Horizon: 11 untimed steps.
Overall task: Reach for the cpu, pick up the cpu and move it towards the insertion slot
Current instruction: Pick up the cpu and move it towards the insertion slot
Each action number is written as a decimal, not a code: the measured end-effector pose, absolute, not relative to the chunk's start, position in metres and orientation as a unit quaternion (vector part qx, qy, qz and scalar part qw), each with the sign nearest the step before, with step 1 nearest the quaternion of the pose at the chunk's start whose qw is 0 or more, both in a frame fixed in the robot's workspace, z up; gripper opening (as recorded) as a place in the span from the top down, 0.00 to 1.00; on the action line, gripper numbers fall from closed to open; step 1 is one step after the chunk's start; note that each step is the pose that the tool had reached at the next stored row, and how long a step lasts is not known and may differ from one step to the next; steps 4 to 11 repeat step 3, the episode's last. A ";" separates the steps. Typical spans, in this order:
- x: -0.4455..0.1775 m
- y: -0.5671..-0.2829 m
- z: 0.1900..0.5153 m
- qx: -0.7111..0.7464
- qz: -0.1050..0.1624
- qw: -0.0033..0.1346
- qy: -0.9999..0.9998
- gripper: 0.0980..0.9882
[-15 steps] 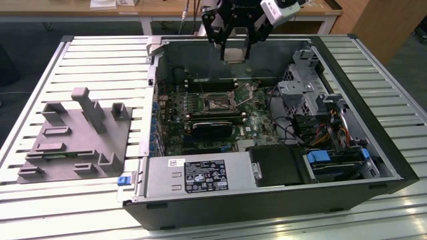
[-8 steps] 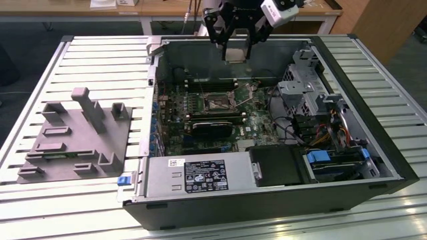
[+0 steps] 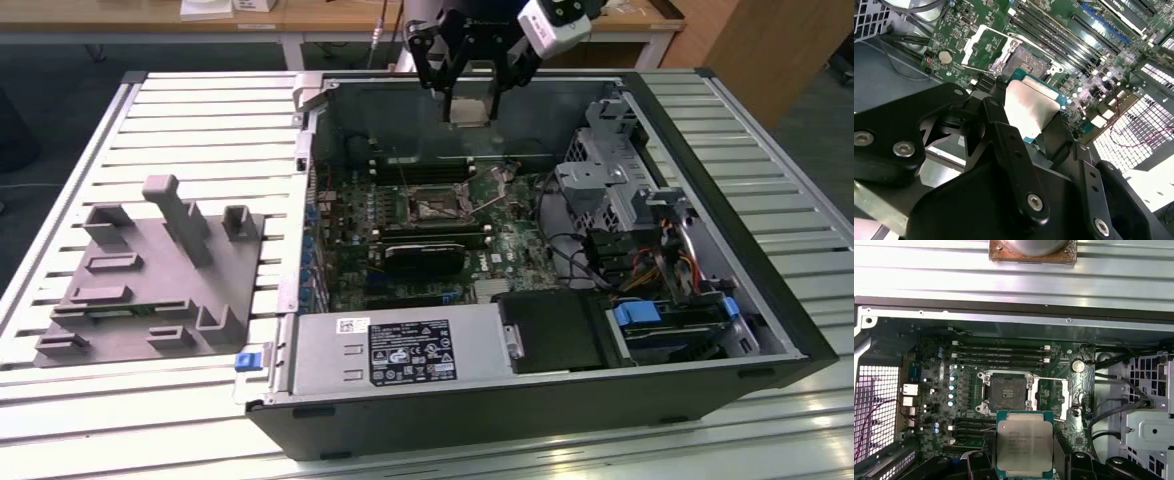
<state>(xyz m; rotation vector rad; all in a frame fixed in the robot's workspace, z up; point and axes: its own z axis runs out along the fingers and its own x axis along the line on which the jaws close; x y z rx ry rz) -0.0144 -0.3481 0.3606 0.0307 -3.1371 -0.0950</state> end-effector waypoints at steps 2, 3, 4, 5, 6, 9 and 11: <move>-0.014 -0.348 0.361 0.010 -0.030 0.001 -0.999 0.50; -0.014 -0.348 0.361 0.010 -0.030 0.001 -0.999 0.50; -0.014 -0.348 0.361 0.010 -0.030 0.001 -0.999 0.50; -0.014 -0.348 0.361 0.010 -0.030 0.001 -0.999 0.50; -0.014 -0.348 0.361 0.010 -0.030 0.001 -0.999 0.50; -0.014 -0.348 0.361 0.010 -0.030 0.001 -0.999 0.50; -0.014 -0.348 0.361 0.010 -0.030 0.001 -0.999 0.50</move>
